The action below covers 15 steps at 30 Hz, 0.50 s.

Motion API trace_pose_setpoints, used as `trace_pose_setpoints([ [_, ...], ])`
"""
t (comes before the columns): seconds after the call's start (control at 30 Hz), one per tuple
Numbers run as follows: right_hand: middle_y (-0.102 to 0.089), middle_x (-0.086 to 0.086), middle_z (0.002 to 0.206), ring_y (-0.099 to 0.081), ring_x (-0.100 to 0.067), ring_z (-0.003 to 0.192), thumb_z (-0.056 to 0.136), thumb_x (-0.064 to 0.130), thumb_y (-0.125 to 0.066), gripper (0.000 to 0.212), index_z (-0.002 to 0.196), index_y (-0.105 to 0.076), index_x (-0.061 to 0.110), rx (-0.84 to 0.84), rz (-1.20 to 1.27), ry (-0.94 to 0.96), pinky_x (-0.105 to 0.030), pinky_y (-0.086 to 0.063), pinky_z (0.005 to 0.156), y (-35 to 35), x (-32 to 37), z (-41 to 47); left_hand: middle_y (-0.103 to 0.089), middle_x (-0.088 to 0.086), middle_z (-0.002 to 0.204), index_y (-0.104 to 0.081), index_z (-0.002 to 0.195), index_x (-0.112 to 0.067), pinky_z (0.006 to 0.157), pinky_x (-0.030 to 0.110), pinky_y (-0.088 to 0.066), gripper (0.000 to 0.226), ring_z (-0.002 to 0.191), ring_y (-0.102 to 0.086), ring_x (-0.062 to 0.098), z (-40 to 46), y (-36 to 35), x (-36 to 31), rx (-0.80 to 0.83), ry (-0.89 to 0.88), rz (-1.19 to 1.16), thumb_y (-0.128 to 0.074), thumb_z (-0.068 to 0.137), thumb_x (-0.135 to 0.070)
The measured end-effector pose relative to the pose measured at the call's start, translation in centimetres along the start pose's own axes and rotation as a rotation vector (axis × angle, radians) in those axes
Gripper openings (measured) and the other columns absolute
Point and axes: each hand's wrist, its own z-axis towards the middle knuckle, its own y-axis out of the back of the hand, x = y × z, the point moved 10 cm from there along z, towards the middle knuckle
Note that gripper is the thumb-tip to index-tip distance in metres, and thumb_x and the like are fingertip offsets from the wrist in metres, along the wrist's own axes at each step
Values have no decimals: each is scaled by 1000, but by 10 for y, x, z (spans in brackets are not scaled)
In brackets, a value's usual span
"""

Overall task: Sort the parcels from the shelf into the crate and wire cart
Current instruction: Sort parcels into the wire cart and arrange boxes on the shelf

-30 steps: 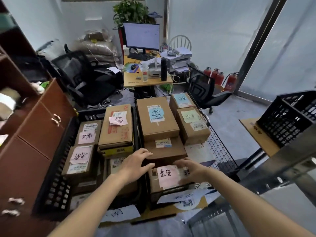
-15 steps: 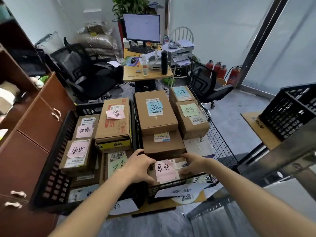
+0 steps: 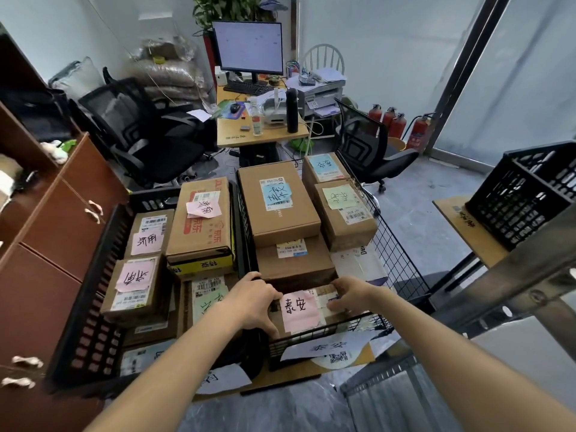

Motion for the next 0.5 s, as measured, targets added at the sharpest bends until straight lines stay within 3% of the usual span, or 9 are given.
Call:
trace_pose_setpoints([
  [0.13,-70,-6,115,-70,-23,106,95,17,-71,31,123,-62,11,51,12,4,-39,-58,95,0,4,-10,-66,-8,133,-54,145,-30,125,39,-7,83,131,-52,13,-1,7,3,-13,1,-33,-72,75,-71],
  [0.23,-68,-7,118,-68,-25,106,96,19,-69,29,124,-61,13,35,14,30,-31,-58,86,6,13,-21,-58,-5,145,-49,150,-26,127,39,-8,83,139,-45,12,-7,18,9,-76,27,-63,-70,81,-66],
  [0.27,-67,-7,120,-66,-25,106,97,22,-68,32,127,-61,14,22,6,42,-31,-57,86,10,17,-25,-55,-5,148,-48,151,-26,127,38,-9,80,141,-43,12,-9,23,10,-97,36,-73,-69,83,-64],
  [0.4,-50,-8,150,-49,-27,136,94,35,-71,65,151,-45,16,-122,-89,121,-43,-43,113,36,43,-57,-53,-7,150,-50,149,-28,125,36,-20,72,141,-43,12,-27,55,13,-186,95,-90,-65,88,-63],
  [0.5,-43,-5,157,-43,-25,142,95,40,-69,72,156,-37,18,-223,-193,162,-43,-37,118,57,66,-91,-51,-6,151,-47,151,-27,119,36,-31,70,140,-44,17,-45,92,7,-256,126,-80,-62,92,-61],
])
